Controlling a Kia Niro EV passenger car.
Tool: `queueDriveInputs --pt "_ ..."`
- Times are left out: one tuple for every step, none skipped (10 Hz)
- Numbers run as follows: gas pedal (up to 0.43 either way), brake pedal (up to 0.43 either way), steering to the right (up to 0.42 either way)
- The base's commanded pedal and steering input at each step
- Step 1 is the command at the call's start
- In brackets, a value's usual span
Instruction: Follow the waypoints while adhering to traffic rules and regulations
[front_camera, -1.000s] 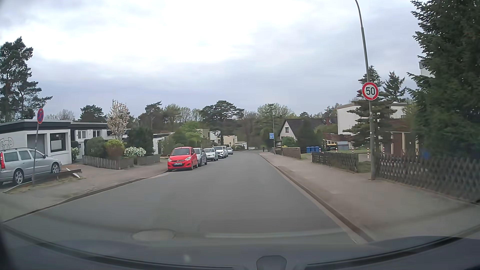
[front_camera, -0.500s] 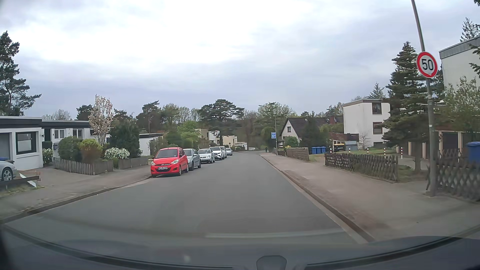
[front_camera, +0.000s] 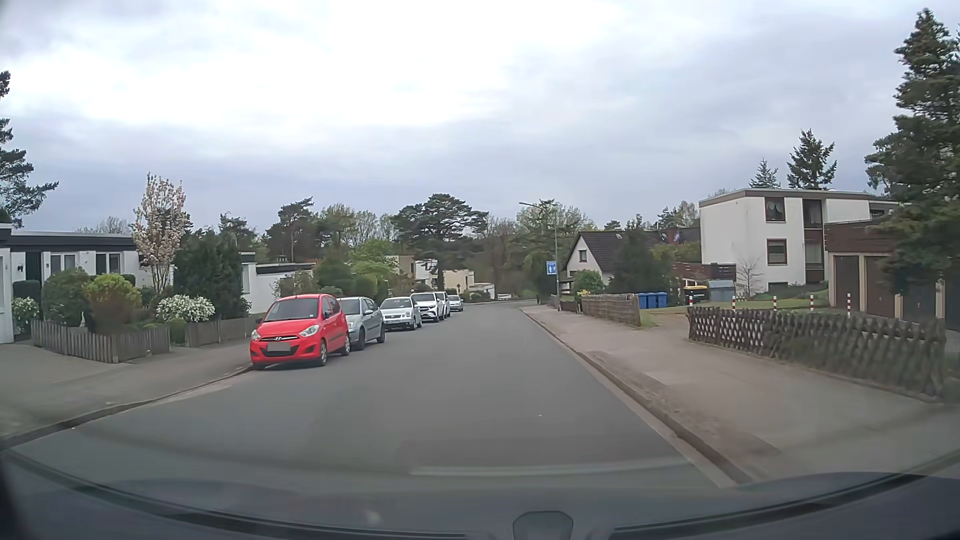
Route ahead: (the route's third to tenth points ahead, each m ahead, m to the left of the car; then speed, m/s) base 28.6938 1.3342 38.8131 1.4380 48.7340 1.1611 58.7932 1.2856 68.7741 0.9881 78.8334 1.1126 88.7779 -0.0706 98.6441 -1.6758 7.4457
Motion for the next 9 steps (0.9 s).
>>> queueDriveInputs --pt "0.0 0.0 -0.003" --pt "0.059 0.0 -0.003" --pt "0.098 0.0 -0.002" --pt "0.189 0.0 -0.003" --pt "0.189 0.0 -0.003" --pt "0.197 0.0 -0.002" --pt "0.209 0.0 -0.002" --pt "0.209 0.0 -0.003" --pt "0.209 0.0 -0.002"
